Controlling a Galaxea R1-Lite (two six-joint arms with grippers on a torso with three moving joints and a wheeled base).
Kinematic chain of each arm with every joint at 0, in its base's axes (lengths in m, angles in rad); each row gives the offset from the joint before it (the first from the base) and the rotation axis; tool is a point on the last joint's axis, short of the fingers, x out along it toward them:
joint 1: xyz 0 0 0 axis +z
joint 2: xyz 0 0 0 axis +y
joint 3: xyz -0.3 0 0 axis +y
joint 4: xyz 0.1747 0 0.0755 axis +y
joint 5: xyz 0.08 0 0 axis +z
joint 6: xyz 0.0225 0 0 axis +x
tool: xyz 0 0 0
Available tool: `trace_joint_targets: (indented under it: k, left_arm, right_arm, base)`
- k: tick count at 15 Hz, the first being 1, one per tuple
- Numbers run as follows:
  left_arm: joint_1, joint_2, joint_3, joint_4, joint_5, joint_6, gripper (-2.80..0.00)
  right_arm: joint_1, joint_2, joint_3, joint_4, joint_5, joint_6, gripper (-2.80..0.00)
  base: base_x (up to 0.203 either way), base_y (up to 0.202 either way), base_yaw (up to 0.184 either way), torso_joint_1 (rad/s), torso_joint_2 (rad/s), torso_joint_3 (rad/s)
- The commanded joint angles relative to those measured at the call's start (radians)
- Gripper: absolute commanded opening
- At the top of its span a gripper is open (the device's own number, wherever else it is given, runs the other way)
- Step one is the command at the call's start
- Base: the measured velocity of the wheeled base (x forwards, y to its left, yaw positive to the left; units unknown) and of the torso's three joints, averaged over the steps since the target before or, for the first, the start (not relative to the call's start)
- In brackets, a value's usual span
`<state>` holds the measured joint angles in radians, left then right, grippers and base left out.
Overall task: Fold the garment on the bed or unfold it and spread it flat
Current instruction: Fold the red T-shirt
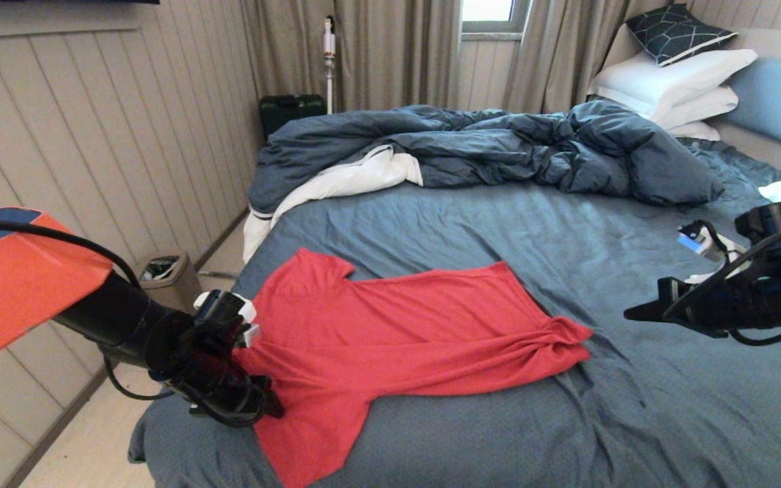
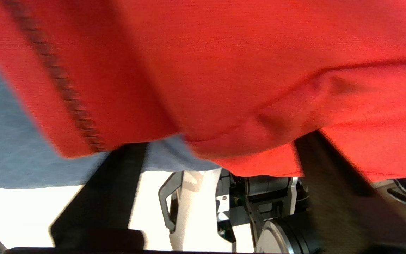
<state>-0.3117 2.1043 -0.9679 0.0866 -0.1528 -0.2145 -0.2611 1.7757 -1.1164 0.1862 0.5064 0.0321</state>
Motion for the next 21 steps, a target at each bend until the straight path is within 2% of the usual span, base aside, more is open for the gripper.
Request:
trace_joint_targets:
  k: [1, 7, 10, 12, 17, 21]
  left_arm:
    - [-0.004, -0.004, 0.0, -0.001, -0.004, -0.002, -2.8]
    - [-0.036, -0.05, 0.005, 0.012, -0.008, -0.015, -2.8]
    - [-0.084, -0.127, -0.003, 0.046, 0.004, -0.079, -2.8]
    - [-0.108, -0.187, -0.007, 0.084, 0.007, -0.097, -2.8]
    - [-0.114, -0.223, -0.153, 0.193, 0.01, -0.096, -2.8]
    - [-0.084, -0.136, -0.3, 0.217, 0.008, -0.094, -2.8]
  right_arm:
    - [0.0, -0.001, 0.0, 0.001, 0.003, 0.0, -2.8]
    - [-0.012, 0.004, -0.002, -0.005, 0.001, -0.001, -2.8]
    - [-0.014, 0.019, 0.0, -0.04, 0.0, 0.0, -2.8]
    - [-0.03, 0.027, -0.006, -0.04, 0.0, 0.0, -2.8]
    - [-0.032, 0.05, -0.01, -0.04, 0.0, 0.002, -2.8]
    - [-0.032, 0.061, -0.01, -0.04, 0.0, 0.002, -2.8]
  base:
    - [0.0, 0.0, 0.0, 0.0, 0.0, 0.0]
    - [0.0, 0.0, 0.0, 0.0, 0.0, 0.0]
    - [0.0, 0.0, 0.0, 0.0, 0.0, 0.0]
    - [0.0, 0.0, 0.0, 0.0, 0.0, 0.0]
    - [0.0, 0.0, 0.0, 0.0, 0.0, 0.0]
    - [0.0, 0.0, 0.0, 0.0, 0.0, 0.0]
